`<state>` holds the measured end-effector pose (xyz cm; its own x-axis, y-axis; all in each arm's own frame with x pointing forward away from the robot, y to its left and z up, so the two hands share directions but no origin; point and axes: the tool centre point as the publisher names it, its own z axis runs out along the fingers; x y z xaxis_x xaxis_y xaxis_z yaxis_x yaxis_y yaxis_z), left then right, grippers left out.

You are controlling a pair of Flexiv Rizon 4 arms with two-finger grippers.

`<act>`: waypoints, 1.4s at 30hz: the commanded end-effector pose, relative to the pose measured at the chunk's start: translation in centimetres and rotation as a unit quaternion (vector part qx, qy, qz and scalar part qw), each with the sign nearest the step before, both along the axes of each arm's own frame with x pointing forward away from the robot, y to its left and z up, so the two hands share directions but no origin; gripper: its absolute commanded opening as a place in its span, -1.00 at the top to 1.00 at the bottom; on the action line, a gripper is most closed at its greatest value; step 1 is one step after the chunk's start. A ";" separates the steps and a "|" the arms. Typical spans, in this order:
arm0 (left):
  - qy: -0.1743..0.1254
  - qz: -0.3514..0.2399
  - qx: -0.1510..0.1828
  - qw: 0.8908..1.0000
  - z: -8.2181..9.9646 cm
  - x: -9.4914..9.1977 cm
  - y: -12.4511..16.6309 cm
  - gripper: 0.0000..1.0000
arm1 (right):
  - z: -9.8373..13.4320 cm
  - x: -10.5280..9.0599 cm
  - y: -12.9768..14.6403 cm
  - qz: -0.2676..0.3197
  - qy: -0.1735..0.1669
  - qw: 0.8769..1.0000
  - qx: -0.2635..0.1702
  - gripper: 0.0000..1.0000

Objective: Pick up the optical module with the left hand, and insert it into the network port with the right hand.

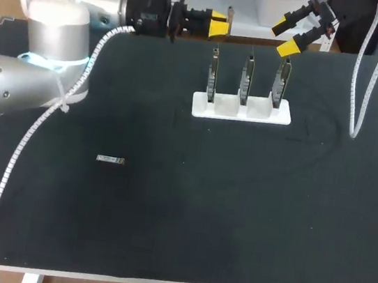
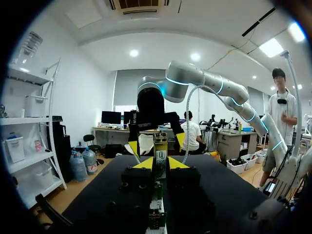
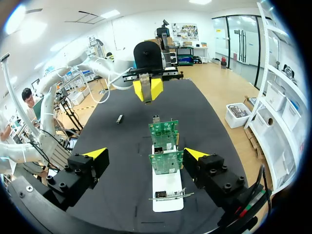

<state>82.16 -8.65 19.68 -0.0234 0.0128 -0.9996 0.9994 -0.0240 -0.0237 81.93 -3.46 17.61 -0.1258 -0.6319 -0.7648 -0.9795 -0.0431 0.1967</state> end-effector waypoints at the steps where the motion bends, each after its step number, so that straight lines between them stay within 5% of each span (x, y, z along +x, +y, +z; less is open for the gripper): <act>1: -0.009 0.008 0.007 1.000 -0.1 -0.4 -0.8 1.00 | 0.1 0.8 0.0 0.294 0.243 0.923 0.047 -1.00; 42: -0.007 -0.019 0.017 1.000 -1.1 -0.3 -5.5 1.00 | 0.1 0.8 0.0 0.294 0.243 0.923 0.047 -1.00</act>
